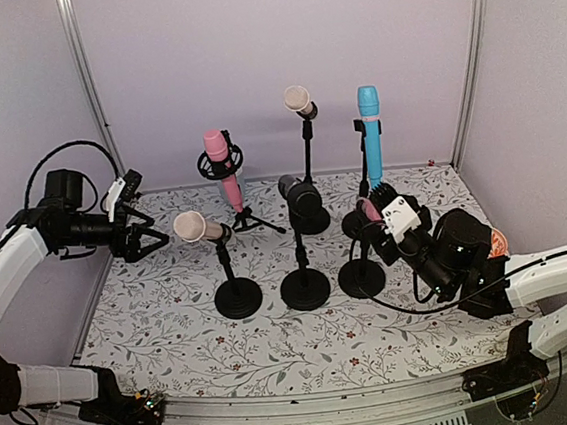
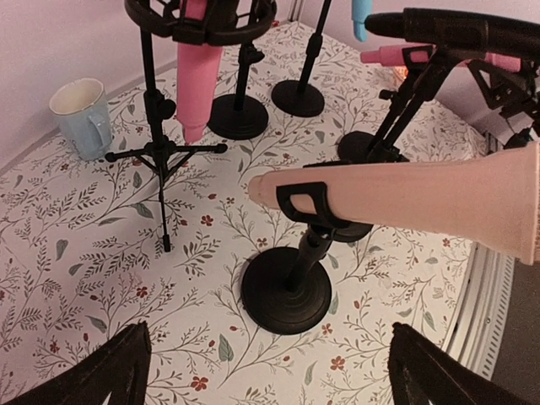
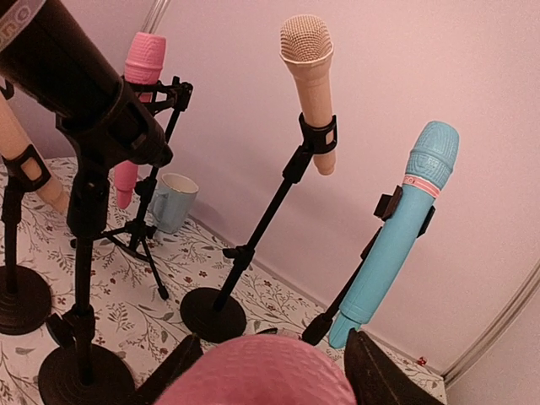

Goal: Remove the microphone from the stand
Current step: Hold the microphone from the microphone stand.

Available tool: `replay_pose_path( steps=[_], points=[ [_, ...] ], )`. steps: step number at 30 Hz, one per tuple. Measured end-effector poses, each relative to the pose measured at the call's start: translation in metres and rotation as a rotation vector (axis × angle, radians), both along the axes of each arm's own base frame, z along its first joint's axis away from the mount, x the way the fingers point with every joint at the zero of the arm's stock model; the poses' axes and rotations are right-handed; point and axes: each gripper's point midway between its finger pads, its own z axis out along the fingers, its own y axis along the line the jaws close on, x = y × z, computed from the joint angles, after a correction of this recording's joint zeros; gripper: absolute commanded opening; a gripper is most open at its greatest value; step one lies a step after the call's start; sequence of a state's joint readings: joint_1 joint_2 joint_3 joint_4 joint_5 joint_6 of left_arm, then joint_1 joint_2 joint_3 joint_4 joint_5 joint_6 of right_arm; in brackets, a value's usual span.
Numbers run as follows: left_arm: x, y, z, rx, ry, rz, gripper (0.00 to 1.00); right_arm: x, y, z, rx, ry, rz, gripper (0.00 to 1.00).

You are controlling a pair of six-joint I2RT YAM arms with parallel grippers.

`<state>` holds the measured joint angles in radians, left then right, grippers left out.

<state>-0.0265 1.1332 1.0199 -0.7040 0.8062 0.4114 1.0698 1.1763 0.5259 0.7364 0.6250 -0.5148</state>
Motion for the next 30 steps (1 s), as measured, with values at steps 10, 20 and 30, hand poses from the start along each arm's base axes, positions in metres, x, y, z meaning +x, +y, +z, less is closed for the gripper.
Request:
replay_pose_path(
  steps=[10, 20, 30],
  points=[
    [-0.010, -0.015, 0.015, -0.027, -0.010, -0.069, 0.99, -0.007, -0.011, 0.011, 0.056, -0.012, -0.026, 0.00],
    [-0.022, -0.019, 0.015, -0.022, -0.002, -0.107, 0.99, -0.047, -0.011, 0.024, 0.081, 0.064, 0.096, 0.00],
    [-0.037, -0.023, 0.040, -0.015, -0.037, -0.134, 0.99, -0.091, 0.037, 0.023, 0.060, 0.139, 0.265, 0.00]
  ],
)
